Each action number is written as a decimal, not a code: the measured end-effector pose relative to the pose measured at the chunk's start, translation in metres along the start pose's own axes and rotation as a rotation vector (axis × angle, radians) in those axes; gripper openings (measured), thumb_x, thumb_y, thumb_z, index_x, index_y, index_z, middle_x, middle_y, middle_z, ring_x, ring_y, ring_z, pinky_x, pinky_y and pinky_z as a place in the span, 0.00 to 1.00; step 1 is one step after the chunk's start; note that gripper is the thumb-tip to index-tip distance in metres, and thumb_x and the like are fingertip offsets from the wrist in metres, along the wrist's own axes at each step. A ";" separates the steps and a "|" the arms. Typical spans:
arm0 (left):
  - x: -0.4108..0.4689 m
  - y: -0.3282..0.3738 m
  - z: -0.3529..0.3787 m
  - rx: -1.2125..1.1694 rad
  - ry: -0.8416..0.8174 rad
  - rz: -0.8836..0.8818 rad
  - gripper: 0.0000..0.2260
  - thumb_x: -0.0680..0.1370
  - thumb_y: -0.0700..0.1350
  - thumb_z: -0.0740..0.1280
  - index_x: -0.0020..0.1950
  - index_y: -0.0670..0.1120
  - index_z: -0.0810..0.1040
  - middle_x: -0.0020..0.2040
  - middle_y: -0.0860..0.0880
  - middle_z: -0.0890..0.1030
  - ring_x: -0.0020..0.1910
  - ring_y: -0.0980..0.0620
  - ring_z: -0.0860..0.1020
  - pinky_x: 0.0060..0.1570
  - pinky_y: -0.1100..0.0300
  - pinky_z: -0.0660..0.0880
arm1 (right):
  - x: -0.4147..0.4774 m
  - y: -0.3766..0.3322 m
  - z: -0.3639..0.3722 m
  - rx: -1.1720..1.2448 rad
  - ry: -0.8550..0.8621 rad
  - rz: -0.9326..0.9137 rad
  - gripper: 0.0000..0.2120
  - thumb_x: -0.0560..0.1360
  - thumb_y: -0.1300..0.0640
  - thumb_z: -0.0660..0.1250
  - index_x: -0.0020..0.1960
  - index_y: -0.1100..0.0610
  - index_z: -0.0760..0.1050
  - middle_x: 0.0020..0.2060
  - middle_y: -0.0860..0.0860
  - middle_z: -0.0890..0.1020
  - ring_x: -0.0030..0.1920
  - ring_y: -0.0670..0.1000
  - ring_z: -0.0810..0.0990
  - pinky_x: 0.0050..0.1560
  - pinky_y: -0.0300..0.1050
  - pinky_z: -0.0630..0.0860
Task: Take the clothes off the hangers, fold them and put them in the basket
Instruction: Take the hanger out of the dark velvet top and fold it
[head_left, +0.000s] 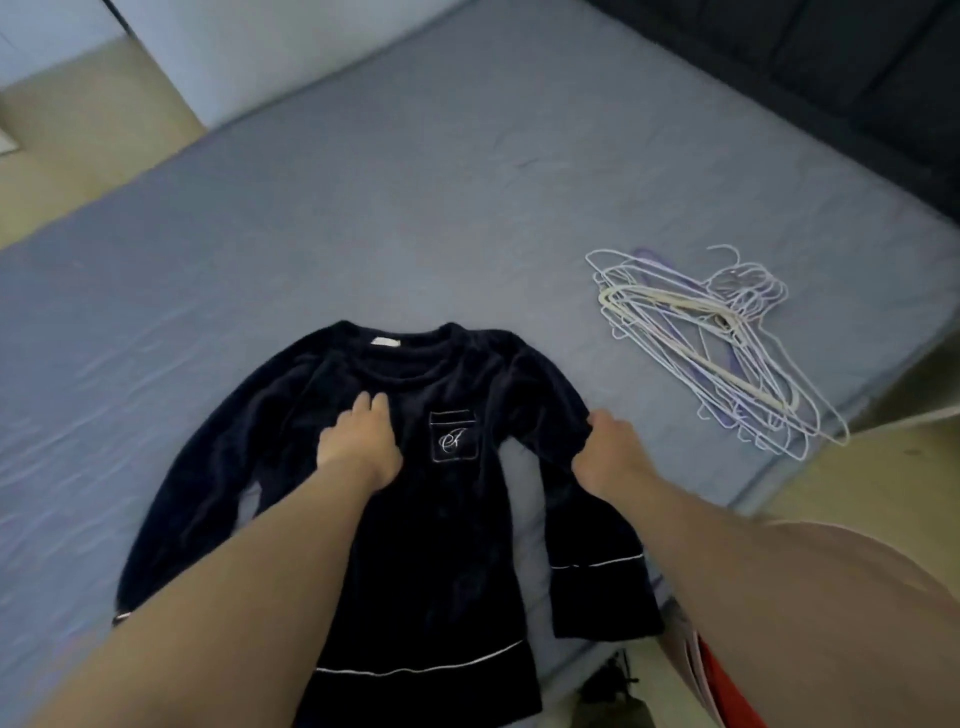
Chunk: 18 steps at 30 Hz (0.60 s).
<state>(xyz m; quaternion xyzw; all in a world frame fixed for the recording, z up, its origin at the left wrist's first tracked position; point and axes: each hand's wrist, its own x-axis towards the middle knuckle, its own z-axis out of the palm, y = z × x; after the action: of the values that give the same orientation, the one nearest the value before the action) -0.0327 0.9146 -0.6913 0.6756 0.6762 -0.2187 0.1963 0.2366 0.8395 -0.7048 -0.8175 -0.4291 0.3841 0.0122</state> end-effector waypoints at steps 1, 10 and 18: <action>0.012 0.024 0.020 0.008 -0.023 0.026 0.32 0.77 0.45 0.63 0.79 0.47 0.54 0.80 0.46 0.54 0.73 0.42 0.64 0.67 0.46 0.67 | 0.016 0.022 0.011 -0.008 -0.033 0.043 0.26 0.75 0.61 0.66 0.71 0.60 0.65 0.67 0.61 0.72 0.64 0.61 0.74 0.65 0.52 0.74; 0.104 0.176 0.122 0.174 0.012 0.288 0.26 0.77 0.41 0.64 0.74 0.47 0.60 0.70 0.45 0.66 0.66 0.43 0.69 0.63 0.47 0.71 | 0.075 0.158 0.093 -0.002 -0.319 0.336 0.17 0.74 0.55 0.67 0.62 0.57 0.74 0.56 0.54 0.79 0.54 0.54 0.80 0.56 0.45 0.78; 0.119 0.249 0.162 0.398 0.045 0.269 0.23 0.75 0.41 0.66 0.69 0.47 0.64 0.61 0.45 0.70 0.59 0.44 0.72 0.48 0.52 0.70 | 0.108 0.211 0.046 0.265 -0.170 0.349 0.18 0.78 0.51 0.60 0.61 0.63 0.75 0.60 0.62 0.79 0.60 0.62 0.77 0.58 0.48 0.72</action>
<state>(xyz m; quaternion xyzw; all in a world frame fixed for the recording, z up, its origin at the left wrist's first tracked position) 0.2105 0.9196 -0.8997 0.7896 0.5279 -0.3047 0.0715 0.3893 0.7684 -0.8778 -0.8351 -0.2265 0.5009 0.0167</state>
